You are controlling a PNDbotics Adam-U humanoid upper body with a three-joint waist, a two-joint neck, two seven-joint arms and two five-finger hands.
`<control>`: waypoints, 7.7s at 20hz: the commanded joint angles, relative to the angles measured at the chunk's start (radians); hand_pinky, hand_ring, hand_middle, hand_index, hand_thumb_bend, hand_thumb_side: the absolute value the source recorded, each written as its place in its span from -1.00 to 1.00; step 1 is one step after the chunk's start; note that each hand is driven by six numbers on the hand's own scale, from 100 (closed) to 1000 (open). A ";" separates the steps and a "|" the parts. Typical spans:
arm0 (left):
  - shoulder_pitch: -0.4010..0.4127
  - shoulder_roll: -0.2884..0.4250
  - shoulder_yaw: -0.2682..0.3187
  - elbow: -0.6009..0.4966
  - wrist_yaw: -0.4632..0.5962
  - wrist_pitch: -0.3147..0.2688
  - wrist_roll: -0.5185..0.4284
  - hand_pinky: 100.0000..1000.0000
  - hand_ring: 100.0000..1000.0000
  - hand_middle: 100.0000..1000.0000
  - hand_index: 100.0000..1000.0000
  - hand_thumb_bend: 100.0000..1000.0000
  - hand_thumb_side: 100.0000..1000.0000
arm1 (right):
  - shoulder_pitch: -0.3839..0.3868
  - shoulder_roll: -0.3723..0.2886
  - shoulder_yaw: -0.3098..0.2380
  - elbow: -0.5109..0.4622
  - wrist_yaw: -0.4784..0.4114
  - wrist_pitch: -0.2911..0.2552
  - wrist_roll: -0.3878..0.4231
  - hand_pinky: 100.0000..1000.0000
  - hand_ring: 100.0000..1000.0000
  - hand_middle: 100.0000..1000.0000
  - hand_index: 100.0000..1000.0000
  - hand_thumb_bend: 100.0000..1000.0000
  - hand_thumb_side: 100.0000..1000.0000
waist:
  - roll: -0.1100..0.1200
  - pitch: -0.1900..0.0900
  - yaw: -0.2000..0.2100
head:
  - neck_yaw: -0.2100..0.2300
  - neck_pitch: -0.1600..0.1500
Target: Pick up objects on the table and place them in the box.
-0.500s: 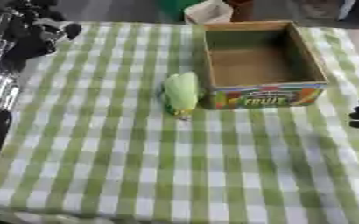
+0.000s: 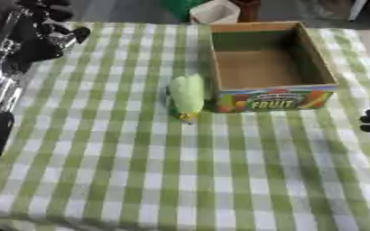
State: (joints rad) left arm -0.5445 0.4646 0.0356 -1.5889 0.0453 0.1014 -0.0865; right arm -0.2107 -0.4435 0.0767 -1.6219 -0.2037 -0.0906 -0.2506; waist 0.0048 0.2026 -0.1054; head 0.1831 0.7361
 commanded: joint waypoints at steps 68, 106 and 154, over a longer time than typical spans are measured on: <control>-0.356 -0.213 -0.306 0.520 -0.745 -0.204 -0.229 -0.16 -0.22 -0.33 -0.11 -0.09 -1.00 | -0.023 0.003 0.010 -0.010 -0.007 0.002 0.023 0.15 0.16 0.02 0.25 -1.00 0.10 | -0.002 -0.008 -0.038 | 0.041 -0.015; -0.549 -0.332 -0.267 0.550 -1.008 -0.281 0.034 -0.16 -0.28 -0.40 -0.20 0.12 -1.00 | -0.082 0.019 0.060 -0.012 -0.013 0.011 0.072 0.15 0.16 0.02 0.25 -1.00 0.11 | 0.014 0.021 -0.143 | 0.087 -0.072; 0.046 -0.035 -0.004 -0.118 -0.005 -0.015 0.129 -0.03 0.24 0.17 0.27 -0.08 -0.86 | -0.021 0.018 0.018 0.000 -0.006 -0.004 0.033 0.15 0.16 0.02 0.25 -1.00 0.13 | 0.007 -0.013 -0.012 | -0.028 0.007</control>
State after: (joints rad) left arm -0.4900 0.4059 0.0098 -1.6769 0.0253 0.0813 0.0333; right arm -0.2261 -0.4094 0.1067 -1.6090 -0.2130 -0.0934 -0.2136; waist 0.0146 0.2064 -0.1177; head 0.1611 0.7288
